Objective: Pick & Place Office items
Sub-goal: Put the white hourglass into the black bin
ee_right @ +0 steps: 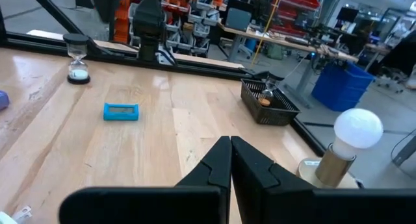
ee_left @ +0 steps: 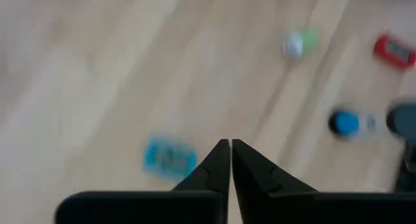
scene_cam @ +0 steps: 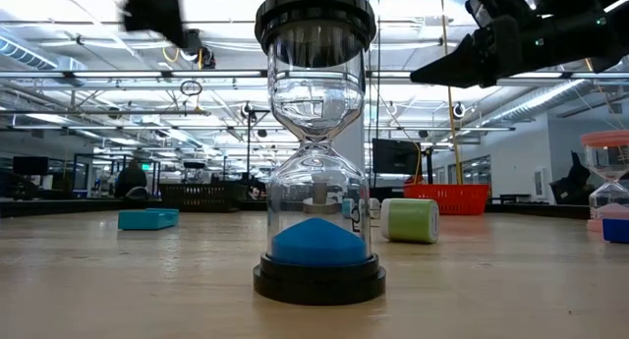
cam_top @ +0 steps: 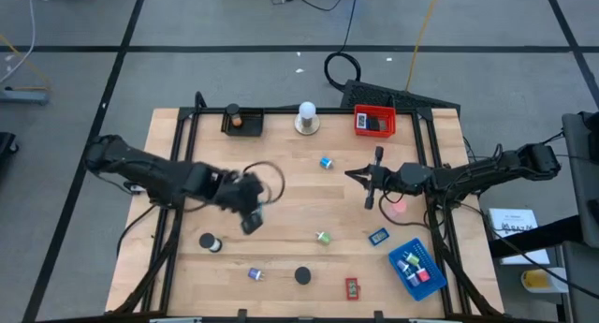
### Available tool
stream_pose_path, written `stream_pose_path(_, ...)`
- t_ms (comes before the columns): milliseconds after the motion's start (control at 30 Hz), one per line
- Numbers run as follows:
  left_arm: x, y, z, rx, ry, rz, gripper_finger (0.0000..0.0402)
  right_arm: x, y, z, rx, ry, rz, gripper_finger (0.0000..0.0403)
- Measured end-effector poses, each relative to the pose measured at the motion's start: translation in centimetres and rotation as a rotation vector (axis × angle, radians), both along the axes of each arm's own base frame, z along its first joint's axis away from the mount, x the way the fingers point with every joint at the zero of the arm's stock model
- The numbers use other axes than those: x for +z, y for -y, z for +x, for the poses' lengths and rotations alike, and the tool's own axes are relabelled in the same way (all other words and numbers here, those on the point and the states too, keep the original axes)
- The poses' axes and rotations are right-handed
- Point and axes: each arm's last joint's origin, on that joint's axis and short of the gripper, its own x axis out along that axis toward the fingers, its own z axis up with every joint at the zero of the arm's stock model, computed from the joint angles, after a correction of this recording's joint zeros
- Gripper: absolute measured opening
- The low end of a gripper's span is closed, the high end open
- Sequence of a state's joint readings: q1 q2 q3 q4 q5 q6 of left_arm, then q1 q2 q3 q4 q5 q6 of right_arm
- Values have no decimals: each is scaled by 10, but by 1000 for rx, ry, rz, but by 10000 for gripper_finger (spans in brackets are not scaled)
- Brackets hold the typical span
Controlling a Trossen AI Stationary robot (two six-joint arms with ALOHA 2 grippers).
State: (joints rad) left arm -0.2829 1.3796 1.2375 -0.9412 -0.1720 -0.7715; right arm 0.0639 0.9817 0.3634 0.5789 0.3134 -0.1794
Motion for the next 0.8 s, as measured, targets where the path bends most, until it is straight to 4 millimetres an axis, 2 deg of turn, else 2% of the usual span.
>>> stream_pose_path(133, 7, 26, -22, 168, -116, -113, 48, 0, 0, 0, 5, -11, -43, 1)
stream_pose_path(367, 10, 67, -50, 397, -194, -283, 106, 4, 6, 0, -20, 20, -63, 1)
stream_pose_path(567, 8, 82, -69, 588, -303, -364, 170, 3, 10, 0, -42, 17, -41, 1)
stream_pose_path(800, 6, 92, -85, 707, -367, -375, 262, 2, 10, 0, -42, 10, -40, 1)
